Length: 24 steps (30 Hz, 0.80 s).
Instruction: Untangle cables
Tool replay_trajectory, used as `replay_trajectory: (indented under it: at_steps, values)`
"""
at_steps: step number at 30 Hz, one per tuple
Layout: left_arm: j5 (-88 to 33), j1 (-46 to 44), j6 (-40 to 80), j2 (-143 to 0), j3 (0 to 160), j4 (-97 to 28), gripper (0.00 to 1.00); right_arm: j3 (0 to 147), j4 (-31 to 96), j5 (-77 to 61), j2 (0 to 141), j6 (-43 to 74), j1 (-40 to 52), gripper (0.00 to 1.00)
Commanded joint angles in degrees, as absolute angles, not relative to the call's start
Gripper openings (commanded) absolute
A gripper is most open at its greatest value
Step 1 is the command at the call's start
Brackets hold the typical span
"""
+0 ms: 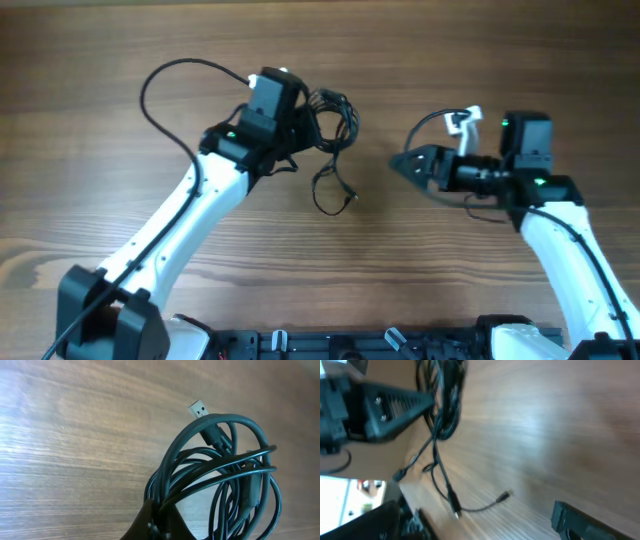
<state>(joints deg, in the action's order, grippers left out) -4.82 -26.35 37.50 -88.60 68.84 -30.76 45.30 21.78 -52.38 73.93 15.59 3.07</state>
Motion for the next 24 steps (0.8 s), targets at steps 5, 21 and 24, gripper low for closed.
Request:
replay_trajectory:
  at_steps: [5,21,24]
  values:
    - [-7.0,-29.9,36.7,-87.3,68.8,-26.3,0.04,44.6,9.1,-26.0,73.7,44.8,23.0,0.84]
    - [13.9,-35.6,35.9,-87.3,68.8,-24.9,0.04,44.7,4.3,-52.8,72.7,46.9,20.4,0.04]
    - [13.5,-38.3,34.7,-87.3,68.8,-24.7,0.04,44.7,-5.0,-56.0,72.8,53.5,15.9,0.04]
